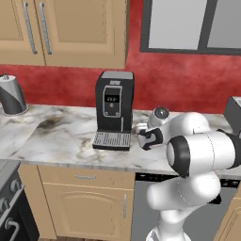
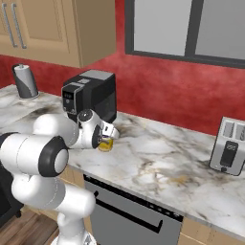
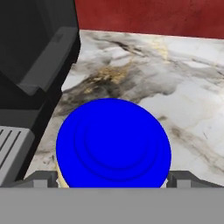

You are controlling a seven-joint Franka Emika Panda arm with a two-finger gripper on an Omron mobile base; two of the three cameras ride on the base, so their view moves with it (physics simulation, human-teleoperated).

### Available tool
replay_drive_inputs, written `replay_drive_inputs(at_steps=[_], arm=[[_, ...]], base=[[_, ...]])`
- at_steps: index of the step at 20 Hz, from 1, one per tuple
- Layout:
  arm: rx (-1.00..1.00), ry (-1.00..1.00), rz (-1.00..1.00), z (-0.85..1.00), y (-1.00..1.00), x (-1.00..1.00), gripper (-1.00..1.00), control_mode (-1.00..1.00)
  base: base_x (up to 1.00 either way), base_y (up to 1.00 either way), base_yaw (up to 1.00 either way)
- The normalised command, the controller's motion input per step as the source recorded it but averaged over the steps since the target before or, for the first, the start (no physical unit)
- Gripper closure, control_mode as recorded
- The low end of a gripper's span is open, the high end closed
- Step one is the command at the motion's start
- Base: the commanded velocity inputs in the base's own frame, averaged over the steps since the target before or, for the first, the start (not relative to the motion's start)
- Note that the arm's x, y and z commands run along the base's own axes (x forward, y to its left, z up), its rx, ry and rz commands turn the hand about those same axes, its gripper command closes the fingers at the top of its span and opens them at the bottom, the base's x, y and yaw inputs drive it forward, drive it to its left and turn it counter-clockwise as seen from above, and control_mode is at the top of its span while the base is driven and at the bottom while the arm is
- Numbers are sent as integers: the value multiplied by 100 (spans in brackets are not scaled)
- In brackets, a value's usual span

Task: Place the mayonnaise and mayonnaise from the counter to the top shelf of the fridge. If the existing items in the fridge are on the top shelf, move them to other shelves.

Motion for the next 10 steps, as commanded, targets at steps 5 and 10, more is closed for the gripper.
replay_drive_inputs(at_steps=[5, 10], arm=[[0, -6, 0, 38, 0, -25, 100, -100], [0, -7, 0, 100, -1, -89, 100, -100]], base=[[0, 0, 0], [0, 0, 0]])
